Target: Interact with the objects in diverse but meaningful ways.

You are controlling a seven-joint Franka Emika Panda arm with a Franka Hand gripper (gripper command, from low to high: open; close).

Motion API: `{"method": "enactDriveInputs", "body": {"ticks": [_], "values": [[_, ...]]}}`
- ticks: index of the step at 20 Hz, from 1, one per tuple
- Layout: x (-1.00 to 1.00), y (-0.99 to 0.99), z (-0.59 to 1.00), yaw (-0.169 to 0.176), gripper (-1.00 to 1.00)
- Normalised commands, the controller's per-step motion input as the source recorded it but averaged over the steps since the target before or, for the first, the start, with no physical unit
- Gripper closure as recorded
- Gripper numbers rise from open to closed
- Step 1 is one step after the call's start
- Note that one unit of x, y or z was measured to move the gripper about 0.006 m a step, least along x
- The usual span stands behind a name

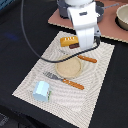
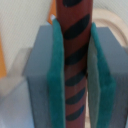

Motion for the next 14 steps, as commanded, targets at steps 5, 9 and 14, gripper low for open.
{"method": "enactDriveInputs", "body": {"ticks": [5,9,14], "values": [[0.13,0.92,0.14,0.019,1.00],[0.08,0.90,0.08,0.022,1.00],[0.09,0.89,0.06,0.021,1.00]]}}
